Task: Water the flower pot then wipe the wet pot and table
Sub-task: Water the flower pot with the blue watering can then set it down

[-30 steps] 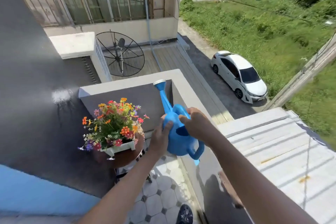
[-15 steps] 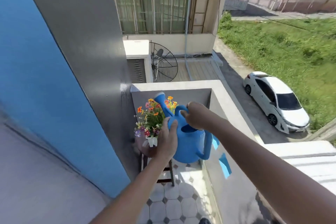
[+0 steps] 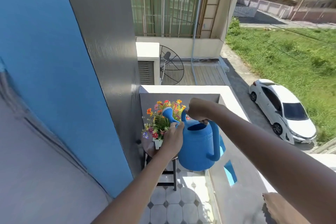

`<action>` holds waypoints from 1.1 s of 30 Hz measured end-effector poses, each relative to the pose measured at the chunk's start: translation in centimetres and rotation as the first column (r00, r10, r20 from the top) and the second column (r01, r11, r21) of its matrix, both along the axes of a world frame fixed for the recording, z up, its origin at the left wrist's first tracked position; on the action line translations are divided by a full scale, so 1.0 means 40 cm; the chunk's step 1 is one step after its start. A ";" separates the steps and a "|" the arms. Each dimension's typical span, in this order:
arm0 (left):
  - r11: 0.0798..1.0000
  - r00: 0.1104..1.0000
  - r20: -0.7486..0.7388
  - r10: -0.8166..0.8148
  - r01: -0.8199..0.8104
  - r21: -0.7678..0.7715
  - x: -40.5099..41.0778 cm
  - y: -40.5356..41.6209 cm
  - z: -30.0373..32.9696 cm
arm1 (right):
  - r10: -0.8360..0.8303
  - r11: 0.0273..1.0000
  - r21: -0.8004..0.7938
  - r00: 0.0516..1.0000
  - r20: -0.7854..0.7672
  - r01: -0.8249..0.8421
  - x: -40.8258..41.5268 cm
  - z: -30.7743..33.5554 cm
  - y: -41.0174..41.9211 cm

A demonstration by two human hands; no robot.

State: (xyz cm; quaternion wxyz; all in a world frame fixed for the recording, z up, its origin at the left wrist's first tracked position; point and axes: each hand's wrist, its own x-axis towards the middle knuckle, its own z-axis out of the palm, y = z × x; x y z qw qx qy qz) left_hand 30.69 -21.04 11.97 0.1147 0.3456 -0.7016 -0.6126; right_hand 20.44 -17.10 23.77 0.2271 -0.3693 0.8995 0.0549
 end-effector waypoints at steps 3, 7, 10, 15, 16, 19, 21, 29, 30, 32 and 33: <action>1.000 1.000 0.022 -0.008 0.007 0.010 -0.016 -0.006 0.008 | -0.035 0.998 -0.045 0.999 0.005 0.035 -0.025 -0.004 -0.009; 0.999 0.998 0.053 -0.029 0.028 0.023 -0.035 -0.003 0.016 | -0.006 1.000 -0.020 1.000 -0.021 0.005 -0.046 -0.003 -0.009; 0.999 0.998 0.045 -0.036 0.035 0.018 -0.050 -0.003 0.022 | 0.049 0.999 0.015 0.997 -0.052 -0.049 -0.066 0.001 -0.002; 0.995 0.996 0.046 -0.072 0.068 0.068 -0.095 0.009 0.035 | 0.034 0.998 0.057 0.997 -0.062 -0.030 -0.109 0.002 0.007; 0.995 0.996 0.056 -0.074 0.070 0.074 -0.106 0.012 0.033 | 0.036 0.997 0.075 0.997 -0.068 -0.030 -0.117 0.002 0.010; 0.992 0.994 0.067 -0.091 0.085 0.091 -0.141 0.022 0.019 | 0.004 0.995 0.099 0.997 -0.076 0.003 -0.139 0.003 0.021; 0.990 0.992 0.067 -0.107 0.100 0.096 -0.159 0.030 0.010 | -0.038 0.995 0.092 0.997 -0.067 0.044 -0.150 0.004 0.028; 0.989 0.993 0.051 -0.108 0.102 0.107 -0.169 0.033 0.011 | -0.104 0.994 0.009 0.994 -0.030 0.105 -0.165 0.005 0.024; 0.989 0.993 0.054 -0.101 0.094 0.113 -0.166 0.028 0.009 | -0.102 0.995 0.019 0.995 -0.021 0.103 -0.164 0.004 0.021; 0.990 0.994 0.059 -0.087 0.079 0.114 -0.150 0.017 0.021 | -0.115 0.993 0.014 0.993 0.002 0.115 -0.157 0.005 0.013; 0.991 0.995 0.055 -0.088 0.082 0.103 -0.141 0.012 0.028 | -0.122 0.993 0.004 0.992 0.023 0.122 -0.153 0.007 0.010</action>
